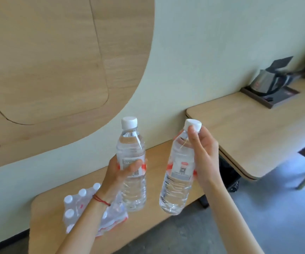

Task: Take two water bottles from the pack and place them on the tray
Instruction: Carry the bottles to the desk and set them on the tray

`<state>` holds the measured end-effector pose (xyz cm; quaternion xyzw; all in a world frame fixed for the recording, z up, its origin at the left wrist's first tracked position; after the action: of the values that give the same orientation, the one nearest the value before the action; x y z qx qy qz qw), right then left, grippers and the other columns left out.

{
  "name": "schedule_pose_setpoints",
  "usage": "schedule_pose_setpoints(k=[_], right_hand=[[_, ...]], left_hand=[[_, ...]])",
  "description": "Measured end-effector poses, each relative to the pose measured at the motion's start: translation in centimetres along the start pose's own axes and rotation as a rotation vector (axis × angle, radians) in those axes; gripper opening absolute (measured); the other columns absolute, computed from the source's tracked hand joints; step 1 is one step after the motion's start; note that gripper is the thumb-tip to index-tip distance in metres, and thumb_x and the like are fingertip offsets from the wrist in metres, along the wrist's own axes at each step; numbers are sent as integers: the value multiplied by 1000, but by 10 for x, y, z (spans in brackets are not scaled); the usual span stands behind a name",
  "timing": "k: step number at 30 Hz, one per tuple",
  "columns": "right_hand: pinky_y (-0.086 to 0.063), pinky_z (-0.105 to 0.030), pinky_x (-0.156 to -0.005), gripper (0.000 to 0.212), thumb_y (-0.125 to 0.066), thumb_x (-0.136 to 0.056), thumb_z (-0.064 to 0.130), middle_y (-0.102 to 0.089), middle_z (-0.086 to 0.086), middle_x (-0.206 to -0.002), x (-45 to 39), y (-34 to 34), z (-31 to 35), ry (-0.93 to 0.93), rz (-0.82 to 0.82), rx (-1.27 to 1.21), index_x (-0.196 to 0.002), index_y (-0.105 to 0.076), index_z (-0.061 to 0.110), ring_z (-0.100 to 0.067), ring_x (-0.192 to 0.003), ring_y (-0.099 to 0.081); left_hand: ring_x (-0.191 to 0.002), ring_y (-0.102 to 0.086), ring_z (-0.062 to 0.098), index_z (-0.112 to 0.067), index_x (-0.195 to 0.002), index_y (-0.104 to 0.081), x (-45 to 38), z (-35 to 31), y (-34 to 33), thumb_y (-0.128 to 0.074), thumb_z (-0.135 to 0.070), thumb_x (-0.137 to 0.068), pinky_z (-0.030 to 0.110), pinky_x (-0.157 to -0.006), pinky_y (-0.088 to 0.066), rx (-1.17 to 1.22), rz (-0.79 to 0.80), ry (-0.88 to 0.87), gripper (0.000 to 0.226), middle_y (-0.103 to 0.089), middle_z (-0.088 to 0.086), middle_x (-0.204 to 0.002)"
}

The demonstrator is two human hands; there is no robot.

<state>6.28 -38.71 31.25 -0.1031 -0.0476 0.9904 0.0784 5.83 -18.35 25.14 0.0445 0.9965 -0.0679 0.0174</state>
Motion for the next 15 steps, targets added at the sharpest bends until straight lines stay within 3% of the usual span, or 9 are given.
schedule_pose_setpoints(k=[3,8,12,15], right_hand=[[-53,-41,-64,41,-57,-81,50,-62,-27,-83,-10,64,1,-6,-47,29,-87,-59,10,-27,-69,-62],[-53,-44,-66,29,-57,-83,47,-63,-21,-81,-39,178,2,-5,-103,95,-83,-61,18,-28,-71,-62],[-55,-47,-70,33,-57,-80,50,-65,-28,-90,-74,263,4,-4,-147,145,-86,-61,17,-29,-76,-65],[-58,-45,-69,33,-58,-79,51,-71,-18,-87,-104,327,1,1,-203,173,-86,-63,19,-25,-75,-69]], left_hand=[[-71,-70,22,-9,-90,-69,-23,9,-64,-84,-62,-41,29,-62,-59,-7,66,17,74,-76,5,-77],[-73,-72,18,-20,-86,-72,-57,29,-180,-81,-64,-44,24,-62,-58,-54,134,52,61,-77,3,-80],[-78,-73,20,-26,-89,-71,-89,43,-271,-80,-68,-40,29,-68,-60,-63,172,91,65,-77,3,-83],[-83,-72,26,-16,-96,-68,-118,51,-333,-81,-68,-38,35,-74,-60,-68,190,108,79,-74,11,-89]])
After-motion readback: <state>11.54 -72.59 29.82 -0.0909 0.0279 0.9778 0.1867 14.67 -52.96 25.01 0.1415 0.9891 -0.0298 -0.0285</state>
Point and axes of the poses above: each hand's wrist, its own x-axis away from the middle knuckle, its own y-axis out of the back of the hand, z = x × y, the point moved 2 cm from there along -x, towards the middle knuckle
